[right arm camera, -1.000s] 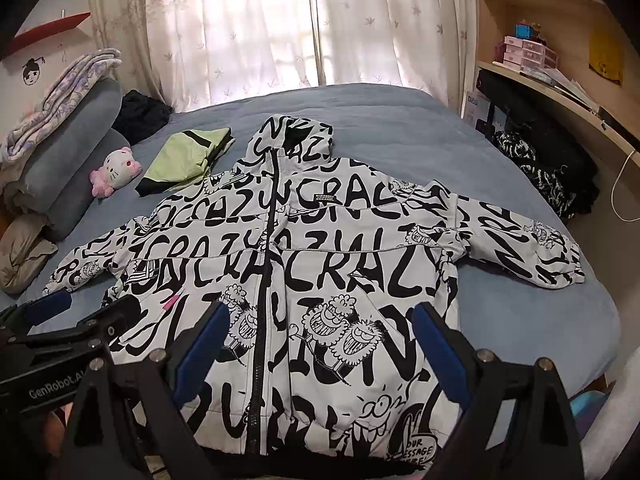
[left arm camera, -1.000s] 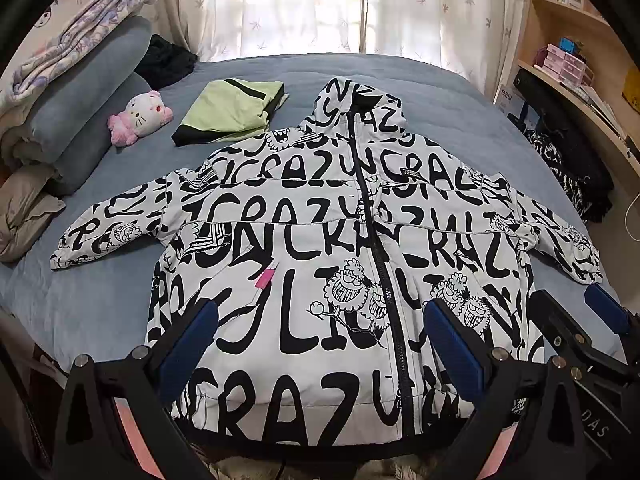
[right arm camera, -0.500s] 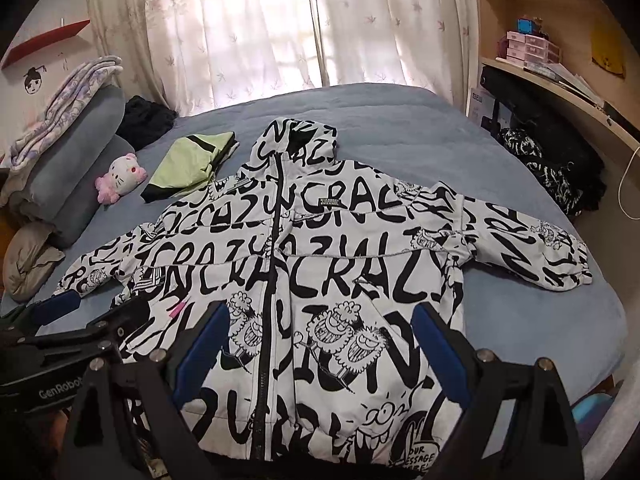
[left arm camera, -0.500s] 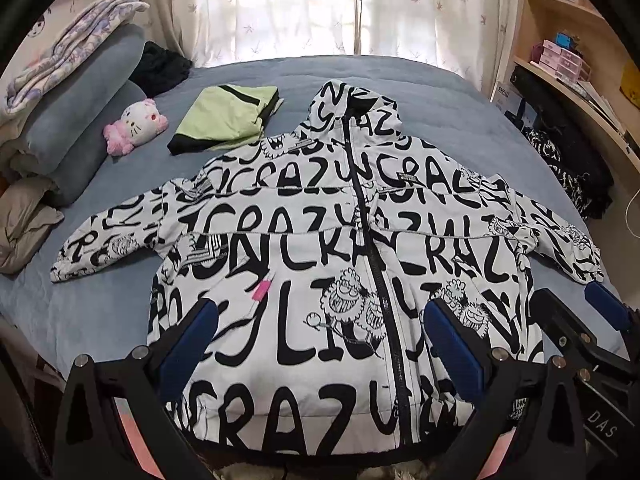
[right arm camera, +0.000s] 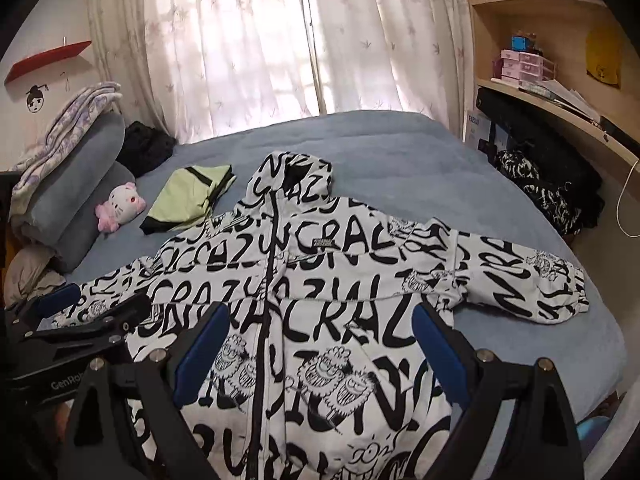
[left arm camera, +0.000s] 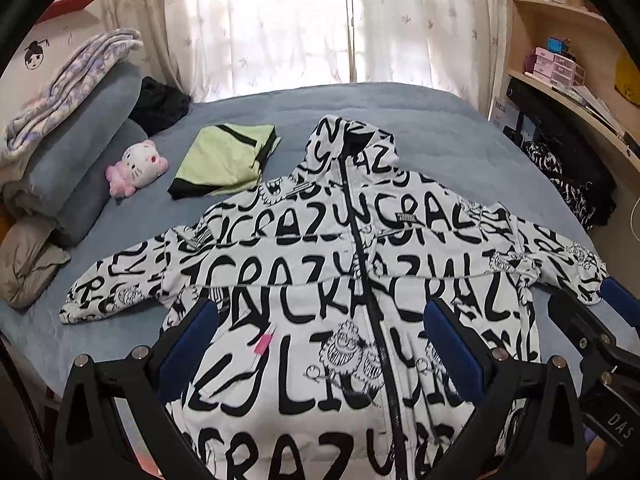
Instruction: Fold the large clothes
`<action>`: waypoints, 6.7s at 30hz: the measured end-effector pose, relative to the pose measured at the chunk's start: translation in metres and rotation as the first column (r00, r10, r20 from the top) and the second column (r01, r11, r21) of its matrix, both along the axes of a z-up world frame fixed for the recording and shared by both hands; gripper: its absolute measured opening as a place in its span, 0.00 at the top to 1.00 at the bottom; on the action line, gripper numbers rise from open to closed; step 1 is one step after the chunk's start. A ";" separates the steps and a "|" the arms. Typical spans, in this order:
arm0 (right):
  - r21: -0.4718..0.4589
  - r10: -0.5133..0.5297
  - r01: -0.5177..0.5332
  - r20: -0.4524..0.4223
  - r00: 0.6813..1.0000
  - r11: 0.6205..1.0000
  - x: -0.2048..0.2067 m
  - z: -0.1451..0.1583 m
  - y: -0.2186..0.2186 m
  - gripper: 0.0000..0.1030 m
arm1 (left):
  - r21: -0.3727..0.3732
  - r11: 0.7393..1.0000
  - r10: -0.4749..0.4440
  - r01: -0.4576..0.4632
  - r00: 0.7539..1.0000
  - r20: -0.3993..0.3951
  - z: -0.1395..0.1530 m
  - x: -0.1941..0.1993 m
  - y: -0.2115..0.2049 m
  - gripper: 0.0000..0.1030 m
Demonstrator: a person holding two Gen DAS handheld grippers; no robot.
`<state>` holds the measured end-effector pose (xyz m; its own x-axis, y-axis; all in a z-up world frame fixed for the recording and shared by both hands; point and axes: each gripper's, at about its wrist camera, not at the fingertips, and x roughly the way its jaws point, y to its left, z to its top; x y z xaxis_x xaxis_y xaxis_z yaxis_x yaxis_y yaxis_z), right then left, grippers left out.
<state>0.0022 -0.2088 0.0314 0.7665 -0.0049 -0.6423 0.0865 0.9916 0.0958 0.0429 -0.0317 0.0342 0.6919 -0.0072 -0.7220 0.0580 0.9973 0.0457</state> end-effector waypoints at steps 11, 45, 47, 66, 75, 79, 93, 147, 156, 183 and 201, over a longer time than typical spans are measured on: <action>-0.012 -0.126 0.127 0.065 0.990 0.992 0.017 0.022 -0.044 0.10 | 0.059 0.998 -0.027 0.017 0.986 0.164 0.028 0.023 -0.035 0.02; 0.364 -0.737 0.838 -0.411 0.536 0.406 -0.001 -0.207 -0.360 0.18 | 0.039 0.979 -0.199 0.200 0.979 -0.034 -0.088 0.152 -0.163 0.01; 0.351 -0.753 0.842 -0.392 0.529 0.409 0.004 -0.209 -0.361 0.18 | 0.028 0.979 -0.200 0.202 0.978 -0.052 -0.095 0.154 -0.167 0.01; 0.319 -0.630 0.582 0.064 0.774 0.748 0.053 -0.078 -0.324 0.95 | 0.101 0.978 -0.198 0.185 0.969 0.148 -0.054 0.127 -0.154 0.32; 0.072 0.060 -0.075 0.199 0.978 0.995 0.127 -0.013 -0.117 0.94 | 0.024 0.999 -0.031 0.028 0.994 0.108 -0.056 0.126 -0.065 0.32; 0.158 0.262 -0.260 0.006 0.965 0.953 0.157 -0.072 -0.060 0.86 | 0.031 0.999 0.040 -0.041 0.998 0.044 -0.083 0.126 -0.023 0.32; 0.423 0.237 -0.130 -0.211 0.948 0.897 0.102 -0.170 -0.077 0.66 | -0.166 0.985 -0.074 0.049 0.986 -0.146 -0.142 0.150 0.003 0.32; 0.329 -0.023 0.087 -0.192 0.981 0.940 0.093 -0.175 -0.130 0.65 | -0.172 0.979 -0.152 0.113 0.961 -0.233 -0.206 0.276 -0.039 0.34; 0.338 -0.046 0.111 -0.194 0.980 0.935 0.093 -0.179 -0.138 0.65 | -0.170 0.974 -0.190 0.149 0.946 -0.262 -0.191 0.274 -0.073 0.87; 0.252 -0.169 0.243 -0.281 0.945 0.937 0.217 -0.169 -0.209 0.20 | -0.264 0.961 0.008 -0.082 0.963 -0.270 -0.217 0.260 0.048 0.47; 0.308 -0.170 0.230 -0.207 0.963 0.923 0.253 -0.180 -0.229 0.98 | -0.111 0.994 -0.026 0.007 0.985 -0.170 -0.204 0.259 0.016 0.75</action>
<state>0.2556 -0.4378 -0.1486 0.6480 0.0861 -0.7567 0.3243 0.8678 0.3765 0.3015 -0.0156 -0.1697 0.5578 -0.1032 -0.8235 0.0717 0.9945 -0.0760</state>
